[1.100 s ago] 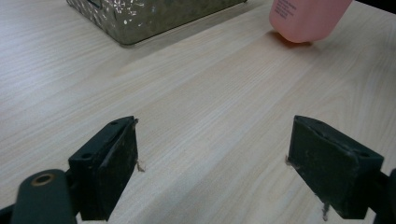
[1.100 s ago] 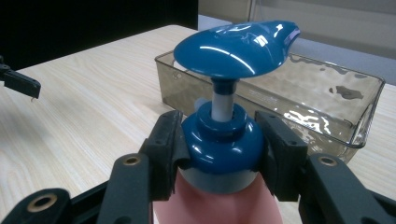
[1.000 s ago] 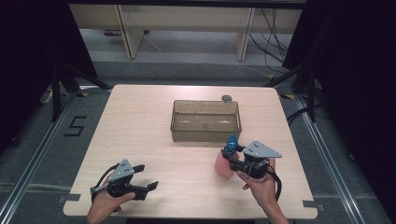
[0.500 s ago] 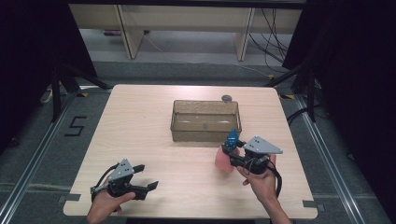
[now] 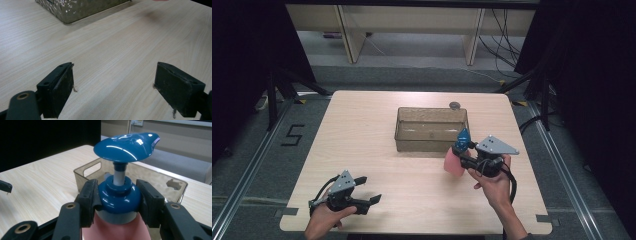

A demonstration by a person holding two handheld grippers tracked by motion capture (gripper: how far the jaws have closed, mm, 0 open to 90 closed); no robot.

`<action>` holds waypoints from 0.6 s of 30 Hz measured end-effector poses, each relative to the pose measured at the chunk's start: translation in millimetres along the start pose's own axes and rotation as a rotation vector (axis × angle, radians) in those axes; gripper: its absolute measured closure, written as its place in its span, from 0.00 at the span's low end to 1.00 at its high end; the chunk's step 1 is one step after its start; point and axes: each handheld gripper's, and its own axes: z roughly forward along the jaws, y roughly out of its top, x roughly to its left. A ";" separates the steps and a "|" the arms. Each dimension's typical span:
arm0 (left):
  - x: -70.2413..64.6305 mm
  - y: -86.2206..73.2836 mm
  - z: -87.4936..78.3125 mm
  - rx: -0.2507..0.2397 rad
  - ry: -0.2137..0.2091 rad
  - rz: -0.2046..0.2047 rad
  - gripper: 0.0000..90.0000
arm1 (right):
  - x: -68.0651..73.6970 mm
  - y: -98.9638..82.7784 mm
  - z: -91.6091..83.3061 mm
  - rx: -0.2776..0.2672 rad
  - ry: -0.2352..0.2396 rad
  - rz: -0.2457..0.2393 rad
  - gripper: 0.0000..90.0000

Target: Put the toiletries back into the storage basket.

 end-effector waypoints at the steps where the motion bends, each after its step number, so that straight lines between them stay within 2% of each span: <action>1: 0.3 0.3 0.7 -0.007 -0.002 -0.001 0.17 | 0.0 0.0 0.0 0.000 0.000 0.000 0.60; 2: -0.1 0.2 0.7 -0.001 -0.003 0.003 0.17 | -1.8 4.2 -0.2 0.010 0.001 -0.026 0.60; 3: -0.1 0.2 0.7 -0.001 -0.003 0.003 0.17 | -1.6 5.1 1.1 -0.004 0.007 -0.017 0.60; 7: -0.1 0.3 0.6 0.002 -0.005 0.010 0.17 | -5.0 12.0 0.8 -0.007 -0.003 -0.006 0.60; 11: -0.2 -0.1 0.3 0.001 -0.002 0.009 0.17 | -9.0 18.3 0.9 -0.021 -0.011 -0.022 0.60; 13: -0.2 0.0 1.0 -0.002 -0.003 0.005 0.17 | -9.0 21.2 1.7 -0.028 -0.003 0.002 0.60; 14: -0.4 -0.5 0.7 -0.002 -0.002 0.004 0.17 | -12.3 25.0 1.8 -0.030 -0.016 -0.025 0.60; 17: -0.2 -0.1 -0.2 0.002 0.004 0.002 0.17 | -12.5 28.4 2.8 -0.027 -0.011 -0.011 0.60; 18: 0.1 0.3 -0.2 0.002 0.005 0.005 0.17 | -14.0 30.4 3.2 -0.030 -0.023 -0.031 0.60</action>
